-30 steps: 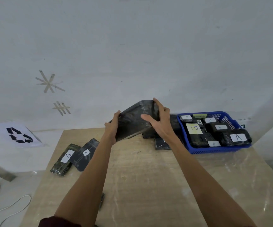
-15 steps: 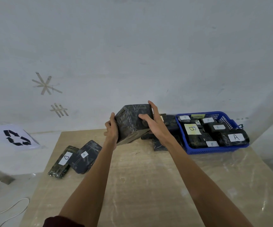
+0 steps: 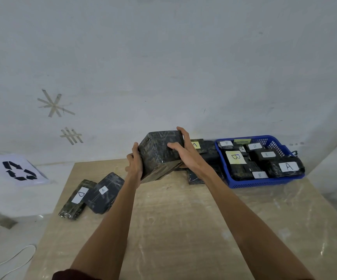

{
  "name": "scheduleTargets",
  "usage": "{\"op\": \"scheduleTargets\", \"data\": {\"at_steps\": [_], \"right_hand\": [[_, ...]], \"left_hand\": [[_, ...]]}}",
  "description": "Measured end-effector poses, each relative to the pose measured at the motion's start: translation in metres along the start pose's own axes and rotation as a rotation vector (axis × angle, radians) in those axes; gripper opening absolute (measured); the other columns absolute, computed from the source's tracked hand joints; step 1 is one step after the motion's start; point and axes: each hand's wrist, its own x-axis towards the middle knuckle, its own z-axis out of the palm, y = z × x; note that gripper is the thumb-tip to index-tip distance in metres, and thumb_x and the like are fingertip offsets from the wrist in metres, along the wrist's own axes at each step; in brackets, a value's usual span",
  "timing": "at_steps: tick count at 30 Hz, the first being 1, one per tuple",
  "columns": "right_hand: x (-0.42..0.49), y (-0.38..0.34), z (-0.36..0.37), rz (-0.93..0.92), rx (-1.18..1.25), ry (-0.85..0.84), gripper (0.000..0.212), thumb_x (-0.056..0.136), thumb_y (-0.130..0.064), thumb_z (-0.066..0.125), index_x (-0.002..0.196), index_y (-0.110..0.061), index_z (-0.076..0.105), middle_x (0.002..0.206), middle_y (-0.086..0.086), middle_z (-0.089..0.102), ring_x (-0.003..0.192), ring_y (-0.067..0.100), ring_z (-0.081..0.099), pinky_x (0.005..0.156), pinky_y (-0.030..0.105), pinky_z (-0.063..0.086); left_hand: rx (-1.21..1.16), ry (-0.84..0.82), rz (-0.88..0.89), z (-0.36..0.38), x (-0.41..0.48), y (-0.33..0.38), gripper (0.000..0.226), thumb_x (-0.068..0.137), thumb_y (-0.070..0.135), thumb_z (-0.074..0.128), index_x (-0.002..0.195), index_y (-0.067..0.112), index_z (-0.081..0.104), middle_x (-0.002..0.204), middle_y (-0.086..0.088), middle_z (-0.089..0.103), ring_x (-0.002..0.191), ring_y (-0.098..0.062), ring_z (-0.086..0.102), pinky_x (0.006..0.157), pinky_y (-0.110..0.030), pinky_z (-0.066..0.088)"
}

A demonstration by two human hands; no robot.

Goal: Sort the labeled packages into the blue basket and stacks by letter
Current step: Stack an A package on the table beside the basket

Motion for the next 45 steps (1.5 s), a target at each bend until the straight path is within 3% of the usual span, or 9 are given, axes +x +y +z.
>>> {"op": "scheduleTargets", "data": {"at_steps": [7,11,17,20,24,28,32,38,45], "right_hand": [[-0.005,-0.006,0.001,-0.006,-0.009,-0.007,0.074,0.097,-0.049,0.057,0.154,-0.047,0.010,0.149,-0.003,0.041,0.133,0.026,0.047,0.112,0.048,0.038],[-0.006,-0.008,0.004,0.094,-0.160,-0.042,0.101,0.081,-0.087,0.044,0.154,-0.050,-0.016,0.165,0.005,0.024,0.144,0.033,0.038,0.106,0.046,0.042],[0.006,0.005,0.008,0.288,-0.116,-0.030,0.134,0.050,-0.110,0.031,0.149,-0.043,-0.030,0.170,0.002,0.002,0.155,0.031,0.009,0.114,0.066,0.030],[0.011,0.018,0.011,0.386,-0.031,-0.016,0.128,0.063,-0.098,0.042,0.157,-0.034,-0.018,0.169,0.004,0.011,0.151,0.034,0.021,0.115,0.062,0.031],[0.011,0.036,0.015,0.412,0.041,-0.001,0.048,0.098,-0.052,0.040,0.136,-0.035,0.018,0.152,0.013,0.041,0.127,0.032,0.048,0.110,0.058,0.039],[0.006,0.047,0.029,0.440,0.122,0.046,0.078,0.103,-0.035,0.043,0.159,-0.032,-0.011,0.142,0.009,0.048,0.123,0.031,0.048,0.109,0.053,0.041],[0.009,0.060,0.050,0.422,0.219,0.084,0.073,0.105,-0.023,0.044,0.161,-0.030,-0.004,0.109,0.001,0.058,0.104,0.018,0.055,0.109,0.047,0.042],[0.025,0.062,0.075,0.245,0.256,0.146,0.067,0.107,-0.036,0.045,0.161,-0.033,0.005,0.165,-0.004,0.024,0.150,0.023,0.027,0.123,0.050,0.022],[0.058,0.060,0.075,0.283,0.112,0.166,0.075,0.100,-0.050,0.051,0.158,-0.046,0.003,0.167,-0.006,0.018,0.149,0.028,0.030,0.105,0.055,0.048]], "left_hand": [[0.002,0.000,0.004,-0.003,-0.022,0.015,0.120,0.054,0.104,0.029,0.150,0.030,0.028,0.159,-0.016,0.025,0.145,-0.037,0.028,0.114,-0.061,0.031],[0.095,0.068,0.050,-0.007,-0.035,0.022,0.082,0.089,0.082,0.029,0.146,0.023,0.032,0.156,-0.018,0.024,0.141,-0.035,0.026,0.110,-0.054,0.025],[0.130,0.099,0.105,-0.020,-0.032,0.015,0.069,0.078,0.078,0.058,0.121,0.031,0.034,0.138,-0.013,0.029,0.123,-0.036,0.037,0.106,-0.054,0.041],[0.154,0.113,0.128,-0.027,-0.033,0.015,0.088,0.072,0.071,0.065,0.140,0.030,0.028,0.144,-0.014,0.025,0.131,-0.039,0.035,0.107,-0.056,0.042],[0.208,0.117,0.111,-0.043,-0.026,0.010,0.103,0.075,0.060,0.069,0.153,0.016,0.019,0.148,-0.013,0.021,0.134,-0.041,0.033,0.105,-0.058,0.045],[0.193,0.124,0.088,-0.061,-0.021,0.006,0.072,0.086,0.046,0.070,0.138,0.008,0.037,0.140,-0.012,0.028,0.123,-0.034,0.041,0.100,-0.053,0.050],[0.143,0.079,0.152,-0.084,-0.015,0.006,0.053,0.092,0.035,0.070,0.130,0.015,0.038,0.134,-0.011,0.041,0.113,-0.028,0.050,0.088,-0.045,0.053],[0.098,-0.067,0.190,-0.116,0.012,0.015,0.054,0.093,0.034,0.072,0.128,0.021,0.034,0.130,-0.012,0.050,0.113,-0.029,0.057,0.095,-0.057,0.055],[0.090,-0.185,0.231,-0.116,0.046,0.019,0.056,0.095,0.028,0.069,0.144,0.013,0.044,0.134,-0.007,0.057,0.120,-0.024,0.056,0.100,-0.038,0.051]]}}
